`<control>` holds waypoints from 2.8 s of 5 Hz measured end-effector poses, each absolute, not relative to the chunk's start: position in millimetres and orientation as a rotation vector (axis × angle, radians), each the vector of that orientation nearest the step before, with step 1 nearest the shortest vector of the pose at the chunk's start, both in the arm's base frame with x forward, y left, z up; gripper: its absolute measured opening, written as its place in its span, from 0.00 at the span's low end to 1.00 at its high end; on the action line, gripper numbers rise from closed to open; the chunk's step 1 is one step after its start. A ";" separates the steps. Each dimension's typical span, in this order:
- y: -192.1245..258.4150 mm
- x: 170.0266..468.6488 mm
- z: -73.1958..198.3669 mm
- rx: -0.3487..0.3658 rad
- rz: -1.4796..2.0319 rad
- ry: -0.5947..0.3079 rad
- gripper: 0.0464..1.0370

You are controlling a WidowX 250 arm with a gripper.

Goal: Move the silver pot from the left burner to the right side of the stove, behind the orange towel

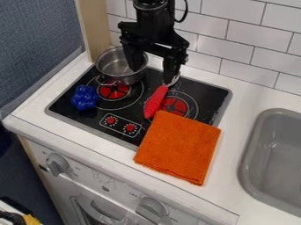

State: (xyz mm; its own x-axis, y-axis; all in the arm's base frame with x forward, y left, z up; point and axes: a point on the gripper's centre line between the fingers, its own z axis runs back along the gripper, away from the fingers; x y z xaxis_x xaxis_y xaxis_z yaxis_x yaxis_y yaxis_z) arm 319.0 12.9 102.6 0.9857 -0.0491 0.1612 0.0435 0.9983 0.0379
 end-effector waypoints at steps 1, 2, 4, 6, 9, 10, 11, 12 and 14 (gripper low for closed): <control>12.9 318.4 93.8 0.033 -0.045 -0.134 0.96; 33.1 340.0 74.9 0.042 -0.003 -0.092 0.96; 80.6 393.6 46.5 0.061 0.071 -0.051 0.96; 85.6 399.6 22.2 0.033 0.054 -0.015 0.91; 84.9 395.4 13.2 0.051 0.050 -0.025 0.11; 84.8 389.4 29.5 0.087 0.039 -0.082 0.04; 60.0 391.8 64.8 0.160 -0.062 -0.178 0.03; 6.9 398.1 88.6 0.165 -0.178 -0.245 0.03; -75.0 390.1 74.2 0.102 -0.366 -0.222 0.03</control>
State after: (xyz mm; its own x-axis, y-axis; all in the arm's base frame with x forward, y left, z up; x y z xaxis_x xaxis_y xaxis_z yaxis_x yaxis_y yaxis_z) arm 390.1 -75.0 74.2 0.9099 -0.3653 0.1965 0.3429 0.9290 0.1392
